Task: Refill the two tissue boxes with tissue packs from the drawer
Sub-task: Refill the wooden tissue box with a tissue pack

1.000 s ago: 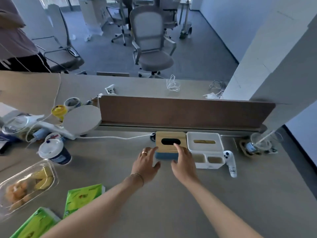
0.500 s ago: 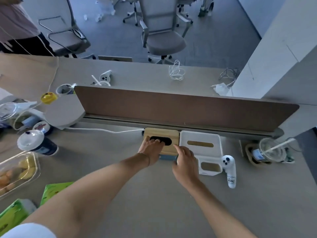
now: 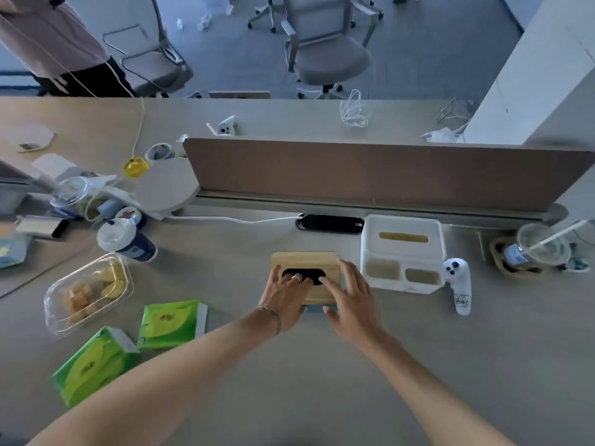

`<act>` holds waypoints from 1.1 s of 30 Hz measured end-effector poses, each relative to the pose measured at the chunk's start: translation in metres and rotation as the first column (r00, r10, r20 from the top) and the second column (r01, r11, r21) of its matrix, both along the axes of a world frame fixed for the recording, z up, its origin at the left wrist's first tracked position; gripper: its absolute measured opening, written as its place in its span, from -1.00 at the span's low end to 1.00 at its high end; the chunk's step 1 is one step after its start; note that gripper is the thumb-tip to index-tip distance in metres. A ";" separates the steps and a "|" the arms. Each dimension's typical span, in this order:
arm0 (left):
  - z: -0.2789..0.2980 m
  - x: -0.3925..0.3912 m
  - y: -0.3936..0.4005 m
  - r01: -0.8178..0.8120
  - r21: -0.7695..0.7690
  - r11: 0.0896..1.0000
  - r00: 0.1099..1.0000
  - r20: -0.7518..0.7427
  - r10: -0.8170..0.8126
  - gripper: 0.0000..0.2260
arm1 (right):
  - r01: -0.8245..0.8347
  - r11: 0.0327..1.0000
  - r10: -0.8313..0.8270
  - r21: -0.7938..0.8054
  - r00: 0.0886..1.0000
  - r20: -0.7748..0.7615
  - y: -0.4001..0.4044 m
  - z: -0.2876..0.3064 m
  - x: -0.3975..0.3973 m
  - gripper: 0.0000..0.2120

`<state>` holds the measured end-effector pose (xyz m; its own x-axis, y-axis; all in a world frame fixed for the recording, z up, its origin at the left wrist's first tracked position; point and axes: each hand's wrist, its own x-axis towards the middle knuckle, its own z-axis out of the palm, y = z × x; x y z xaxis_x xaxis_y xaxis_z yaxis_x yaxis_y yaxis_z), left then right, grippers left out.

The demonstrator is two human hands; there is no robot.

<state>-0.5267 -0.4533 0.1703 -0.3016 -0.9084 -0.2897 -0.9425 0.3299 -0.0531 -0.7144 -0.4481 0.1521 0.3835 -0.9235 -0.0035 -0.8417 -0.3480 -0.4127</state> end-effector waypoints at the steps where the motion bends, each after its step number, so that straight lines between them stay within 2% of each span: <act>1: 0.001 0.001 0.012 0.008 0.010 1.000 1.000 0.006 -0.008 -0.53 | -0.024 1.000 0.024 0.005 0.999 -0.029 0.008 -0.002 0.001 -0.43; 4: -0.002 0.003 0.044 0.024 0.037 0.999 1.000 0.002 -0.024 -0.55 | -0.100 0.994 0.104 0.040 0.987 -0.126 0.030 -0.004 0.003 -0.49; 8: -0.006 0.005 0.067 0.036 0.044 0.998 0.998 -0.052 -0.034 -0.47 | -0.186 0.977 0.207 0.103 0.945 -0.254 0.045 -0.005 0.005 -0.45; 13: -0.002 0.017 0.066 0.042 0.162 0.986 0.997 -0.075 -0.030 -0.66 | -0.216 0.966 0.252 0.140 0.901 -0.352 0.045 0.000 0.013 -0.51; 17: 0.005 0.027 0.058 0.085 0.232 0.969 0.996 -0.051 -0.075 -0.72 | -0.207 0.966 0.250 0.152 0.892 -0.377 0.046 0.000 0.021 -0.52; 23: 0.010 0.027 0.054 0.095 0.227 0.969 0.995 -0.045 -0.087 -0.62 | -0.208 0.969 0.243 0.133 0.895 -0.375 0.049 0.000 0.025 -0.47; 33: 0.025 0.036 0.063 0.061 0.248 0.967 0.972 -0.235 -0.001 -0.65 | -0.201 0.960 0.247 0.196 0.936 -0.251 0.052 0.010 0.015 -0.46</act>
